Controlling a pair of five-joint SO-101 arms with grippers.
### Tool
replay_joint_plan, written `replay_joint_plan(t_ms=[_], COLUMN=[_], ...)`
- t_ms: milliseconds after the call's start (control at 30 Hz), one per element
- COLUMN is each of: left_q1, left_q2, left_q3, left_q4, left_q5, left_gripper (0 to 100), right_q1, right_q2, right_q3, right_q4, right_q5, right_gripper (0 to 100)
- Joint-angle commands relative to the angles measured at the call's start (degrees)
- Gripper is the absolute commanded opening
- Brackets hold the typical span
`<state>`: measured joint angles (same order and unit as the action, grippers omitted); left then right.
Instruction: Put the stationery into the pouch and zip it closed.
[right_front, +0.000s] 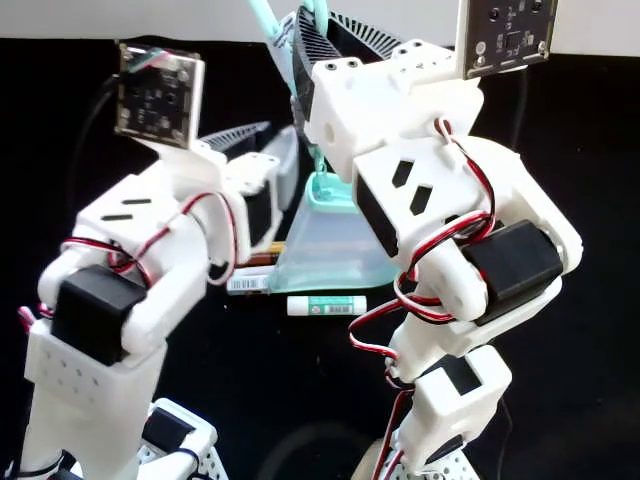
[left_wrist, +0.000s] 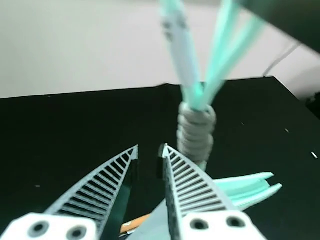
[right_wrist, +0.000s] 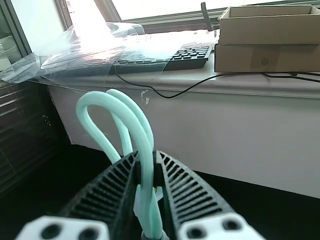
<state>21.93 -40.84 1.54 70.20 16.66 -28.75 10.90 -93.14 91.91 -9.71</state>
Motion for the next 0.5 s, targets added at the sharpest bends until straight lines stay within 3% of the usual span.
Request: replay_joint_plan(t_ms=[0,467], left_q1=[2.59,5.93], left_q2=[0.22,0.31], left_q3=[-2.33,-0.04], left_q4=[0.53,1.58], left_q5=[0.44,0.44], left_gripper=[9,9], right_q1=[1.01,2.86], right_q2=[-1.54,-1.54], right_q3=[-1.01,-1.01], right_q4=[-0.4,-0.48], right_q5=[0.88,0.88], right_gripper=[0.6,0.6])
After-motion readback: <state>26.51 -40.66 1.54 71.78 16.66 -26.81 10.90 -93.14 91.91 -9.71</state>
